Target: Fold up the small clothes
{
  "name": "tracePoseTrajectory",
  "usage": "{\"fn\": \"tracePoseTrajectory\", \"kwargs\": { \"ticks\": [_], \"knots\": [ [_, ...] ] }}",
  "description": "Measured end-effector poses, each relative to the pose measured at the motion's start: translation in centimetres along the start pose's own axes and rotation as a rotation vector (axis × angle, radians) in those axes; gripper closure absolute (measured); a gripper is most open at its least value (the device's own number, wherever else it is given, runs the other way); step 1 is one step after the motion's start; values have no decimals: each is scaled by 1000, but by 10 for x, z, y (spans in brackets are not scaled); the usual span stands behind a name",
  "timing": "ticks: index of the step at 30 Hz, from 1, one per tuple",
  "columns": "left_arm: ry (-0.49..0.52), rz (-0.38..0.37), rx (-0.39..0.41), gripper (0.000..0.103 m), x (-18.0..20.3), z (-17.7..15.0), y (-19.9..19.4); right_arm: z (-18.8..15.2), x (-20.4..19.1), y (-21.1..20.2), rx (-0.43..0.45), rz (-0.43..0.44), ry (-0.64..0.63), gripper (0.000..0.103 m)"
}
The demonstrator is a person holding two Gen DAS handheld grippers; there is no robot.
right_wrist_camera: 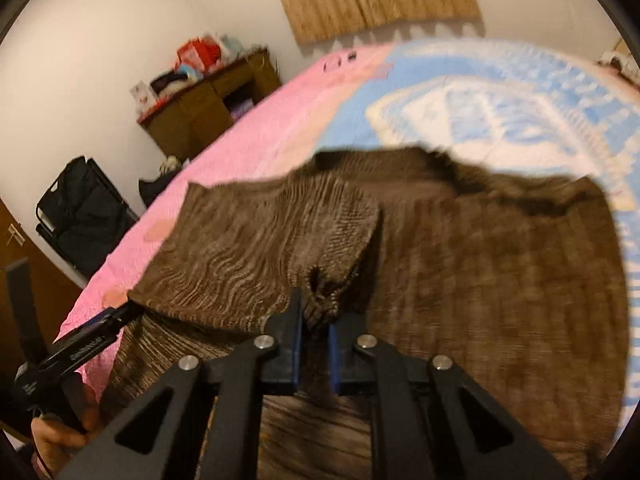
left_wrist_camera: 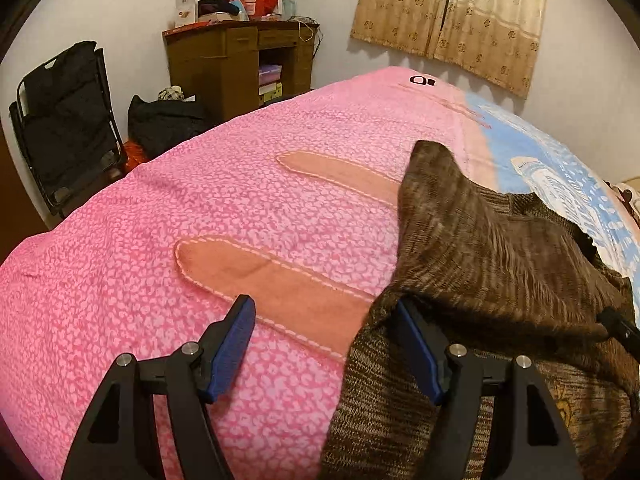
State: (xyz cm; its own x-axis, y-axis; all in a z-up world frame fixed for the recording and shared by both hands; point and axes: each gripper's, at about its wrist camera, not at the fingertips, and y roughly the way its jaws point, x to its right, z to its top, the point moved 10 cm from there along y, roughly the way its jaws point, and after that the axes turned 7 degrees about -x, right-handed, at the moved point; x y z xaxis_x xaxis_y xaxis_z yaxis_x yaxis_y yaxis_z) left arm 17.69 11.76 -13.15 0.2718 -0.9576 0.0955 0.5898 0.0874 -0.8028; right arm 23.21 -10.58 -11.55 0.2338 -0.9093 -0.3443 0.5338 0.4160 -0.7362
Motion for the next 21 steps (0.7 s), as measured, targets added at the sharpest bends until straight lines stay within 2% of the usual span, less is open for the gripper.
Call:
{"fn": "tracePoseTrajectory", "kwargs": {
  "ticks": [1,2,4,6,7,8,10,13,16,19,21],
  "knots": [
    [5,9,-2,31,-3,-4,-4,-2,3,-4,6,-9,-6,89],
    [12,23,-5,31,-6,-5,-5,-8,6,-4,-10,-12,-5,84],
    [18,38,-6,31,-4,-6,-4,-25,11,7,-99,9,8,76],
    [11,41,-9,31,-8,-6,-4,-26,13,0,-67,14,-6,66],
    [2,40,-9,31,-8,-7,-4,-24,17,-4,-62,-3,-1,54],
    [-11,41,-6,31,-12,-7,-5,-19,19,-9,-42,-16,10,50],
    [-37,69,1,31,-20,-8,-7,-4,29,-23,27,-36,43,54],
    [-100,157,4,31,-38,-12,-14,15,36,-22,33,-65,49,88],
    [-135,190,24,31,-52,-10,-32,31,21,-4,21,-57,-16,89],
    [-100,129,112,31,-42,11,-56,36,1,31,-34,-69,-104,87],
    [-11,77,123,31,-16,33,-64,31,-4,59,-103,-72,-113,86]
  ]
}}
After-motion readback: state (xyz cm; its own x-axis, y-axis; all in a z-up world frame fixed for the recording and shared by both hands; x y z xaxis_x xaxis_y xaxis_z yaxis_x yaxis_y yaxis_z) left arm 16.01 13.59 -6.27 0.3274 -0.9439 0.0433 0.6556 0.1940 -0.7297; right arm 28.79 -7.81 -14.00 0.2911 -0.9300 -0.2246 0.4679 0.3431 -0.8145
